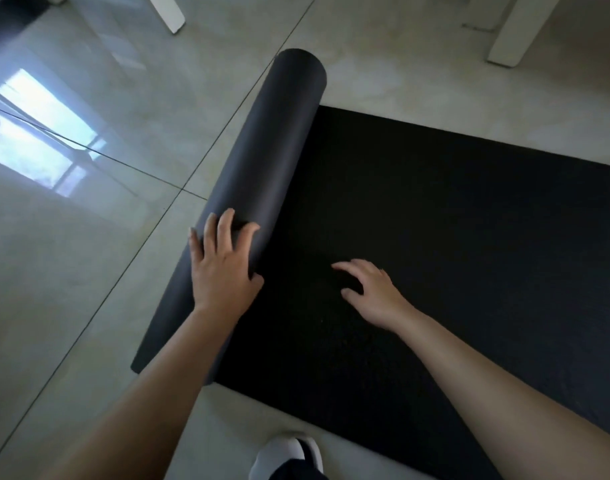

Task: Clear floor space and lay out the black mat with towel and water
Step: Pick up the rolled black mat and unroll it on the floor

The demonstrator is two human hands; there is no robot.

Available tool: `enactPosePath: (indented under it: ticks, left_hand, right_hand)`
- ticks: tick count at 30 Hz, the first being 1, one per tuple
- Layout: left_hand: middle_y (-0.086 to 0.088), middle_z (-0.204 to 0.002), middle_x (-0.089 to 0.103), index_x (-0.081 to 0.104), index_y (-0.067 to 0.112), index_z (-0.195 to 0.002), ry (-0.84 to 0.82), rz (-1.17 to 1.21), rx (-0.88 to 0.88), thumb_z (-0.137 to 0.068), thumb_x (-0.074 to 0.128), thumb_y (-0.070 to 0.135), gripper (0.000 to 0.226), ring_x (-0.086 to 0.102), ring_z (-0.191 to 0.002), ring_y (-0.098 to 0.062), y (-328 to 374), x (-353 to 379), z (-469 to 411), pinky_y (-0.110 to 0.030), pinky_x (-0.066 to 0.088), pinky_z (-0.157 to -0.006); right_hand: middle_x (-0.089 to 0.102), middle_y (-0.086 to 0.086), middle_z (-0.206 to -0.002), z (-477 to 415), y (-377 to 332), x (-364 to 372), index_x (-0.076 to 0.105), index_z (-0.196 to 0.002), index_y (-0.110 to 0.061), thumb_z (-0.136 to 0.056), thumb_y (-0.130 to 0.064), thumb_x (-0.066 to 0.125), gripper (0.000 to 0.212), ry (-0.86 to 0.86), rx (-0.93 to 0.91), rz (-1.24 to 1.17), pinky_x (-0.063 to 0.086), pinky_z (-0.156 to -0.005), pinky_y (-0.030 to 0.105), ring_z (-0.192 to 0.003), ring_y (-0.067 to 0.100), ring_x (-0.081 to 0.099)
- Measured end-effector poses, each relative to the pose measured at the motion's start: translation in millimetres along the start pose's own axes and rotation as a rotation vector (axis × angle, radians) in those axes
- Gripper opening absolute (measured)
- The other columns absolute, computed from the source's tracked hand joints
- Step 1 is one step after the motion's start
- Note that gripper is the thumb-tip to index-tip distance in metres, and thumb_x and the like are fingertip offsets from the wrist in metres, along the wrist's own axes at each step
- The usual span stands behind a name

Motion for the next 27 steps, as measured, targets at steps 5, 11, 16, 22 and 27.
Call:
enactPosePath:
  ticks: [5,11,16,22,27]
  left_hand:
    - [-0.002,-0.159,0.023,0.058,0.030,-0.129,0.017,-0.058,0.076,-0.091,0.053,0.019,0.040,0.012,-0.147,-0.028,-31.1,10.7,-18.8,-0.054,0.005,-0.119]
    - [-0.003,-0.161,0.015,0.047,0.037,-0.138,0.054,-0.040,-0.035,-0.081,0.061,0.051,0.060,0.017,-0.145,-0.037,-80.4,18.6,-34.2,-0.065,0.023,-0.108]
    - [-0.015,-0.157,0.018,-0.006,0.057,-0.144,-0.100,0.129,-0.366,-0.058,0.084,0.041,0.126,0.036,-0.132,-0.043,-132.9,27.8,-52.0,-0.055,0.041,-0.099]
    - [0.000,-0.145,0.044,-0.009,0.060,-0.142,-0.147,0.205,-0.299,-0.062,0.081,0.029,0.124,0.054,-0.119,-0.035,-129.9,27.6,-72.0,-0.045,0.048,-0.084]
    - [-0.003,-0.143,0.050,-0.010,0.059,-0.142,-0.172,0.164,-0.182,-0.067,0.074,0.024,0.118,0.059,-0.111,-0.037,-89.5,22.3,-75.7,-0.039,0.048,-0.073]
  right_hand:
    - [-0.010,-0.009,-0.161,-13.9,-17.0,13.7,0.015,-0.146,-0.050,-0.092,-0.037,0.056,0.069,-0.060,-0.065,0.369,0.001,-0.116,0.055,-0.147,0.022,-0.015]
    - [-0.032,-0.007,-0.154,-24.6,-11.0,25.8,-0.008,-0.146,-0.051,-0.073,-0.054,0.071,0.107,-0.062,0.014,0.577,-0.005,-0.113,0.061,-0.142,0.027,-0.028]
    - [-0.029,-0.012,-0.156,-26.2,-8.4,26.1,-0.004,-0.145,-0.054,-0.070,-0.059,0.071,0.106,0.017,0.029,0.621,0.000,-0.113,0.063,-0.144,0.023,-0.025]
    - [-0.034,-0.014,-0.153,-17.9,2.5,20.6,-0.010,-0.143,-0.057,-0.072,-0.060,0.068,0.105,0.003,0.084,0.612,0.004,-0.109,0.068,-0.143,0.022,-0.028]
    - [-0.034,-0.015,-0.153,-0.6,26.3,1.6,-0.013,-0.140,-0.059,-0.071,-0.063,0.066,0.105,0.033,0.119,0.613,0.010,-0.109,0.068,-0.144,0.021,-0.027]
Point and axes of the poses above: each hand's wrist, its own z-axis away from the middle knuckle, its own x-axis out of the palm, y = z × x, the point moved 4 cm from there along -z, towards the middle knuckle
